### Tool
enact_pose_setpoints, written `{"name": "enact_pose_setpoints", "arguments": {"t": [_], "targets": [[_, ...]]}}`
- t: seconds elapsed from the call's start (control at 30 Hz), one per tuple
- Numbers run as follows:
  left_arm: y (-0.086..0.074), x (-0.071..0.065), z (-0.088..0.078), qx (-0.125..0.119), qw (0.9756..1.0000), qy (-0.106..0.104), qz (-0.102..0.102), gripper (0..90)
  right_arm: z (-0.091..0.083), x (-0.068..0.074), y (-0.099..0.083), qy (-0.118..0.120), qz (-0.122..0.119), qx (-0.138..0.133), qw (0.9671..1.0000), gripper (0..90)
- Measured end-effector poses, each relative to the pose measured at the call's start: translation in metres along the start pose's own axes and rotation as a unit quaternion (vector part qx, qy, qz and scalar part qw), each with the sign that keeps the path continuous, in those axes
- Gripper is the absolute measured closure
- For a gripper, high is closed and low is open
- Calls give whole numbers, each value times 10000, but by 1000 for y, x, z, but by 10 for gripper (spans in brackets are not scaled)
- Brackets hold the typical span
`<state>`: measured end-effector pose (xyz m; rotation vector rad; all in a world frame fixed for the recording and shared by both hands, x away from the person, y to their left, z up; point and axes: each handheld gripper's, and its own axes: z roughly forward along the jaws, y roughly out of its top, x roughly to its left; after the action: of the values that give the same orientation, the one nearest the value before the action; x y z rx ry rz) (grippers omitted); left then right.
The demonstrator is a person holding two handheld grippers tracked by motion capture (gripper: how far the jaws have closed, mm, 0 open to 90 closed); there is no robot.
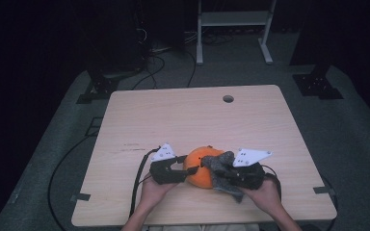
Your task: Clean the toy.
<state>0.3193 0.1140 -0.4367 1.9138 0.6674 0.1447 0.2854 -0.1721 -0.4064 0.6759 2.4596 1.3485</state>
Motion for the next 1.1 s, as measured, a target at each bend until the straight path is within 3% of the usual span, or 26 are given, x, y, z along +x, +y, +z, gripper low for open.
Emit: {"name": "enact_pose_setpoints", "arguments": {"t": [0.1,0.23,0.3,0.37,0.4,0.47,0.53,0.63,0.67,0.73,0.9,1.03,1.1], "targets": [[1,1,2,-10,9999,-2,-100,424,-4,-4,-5,-30,113,32,9999,749],[2,1,3,-1,9999,43,-148,420,7,18,3,284,-385,125,9988,749],[1,4,1,42,9998,23,-203,416,12,23,2,293,-548,280,9977,749],[0,6,-1,70,9997,-5,-227,405,9,17,-2,297,-453,315,9980,751],[0,5,-1,62,9998,-10,-198,397,4,10,-6,186,-348,330,9987,753],[0,1,0,67,10000,-6,-17,385,-6,-3,-13,-73,-133,365,9992,754],[3,-4,1,114,9997,27,221,376,-17,-17,-21,-183,244,253,9992,754],[3,-12,3,70,9985,-39,539,320,-19,-19,-19,-44,432,44,9990,754],[3,-14,4,45,9982,-85,585,271,-16,-17,-17,22,374,63,9993,754],[3,-17,6,98,9971,0,756,260,-8,-9,-14,167,236,146,9995,752],[4,-30,6,133,9896,123,1424,364,-1,-1,9,161,-82,-23,9998,752],[1,-31,5,125,9885,-11,1505,318,0,-13,12,141,47,-42,9999,753],[2,-31,7,144,9905,55,1369,182,-2,-14,6,223,101,7,9997,754]]}}
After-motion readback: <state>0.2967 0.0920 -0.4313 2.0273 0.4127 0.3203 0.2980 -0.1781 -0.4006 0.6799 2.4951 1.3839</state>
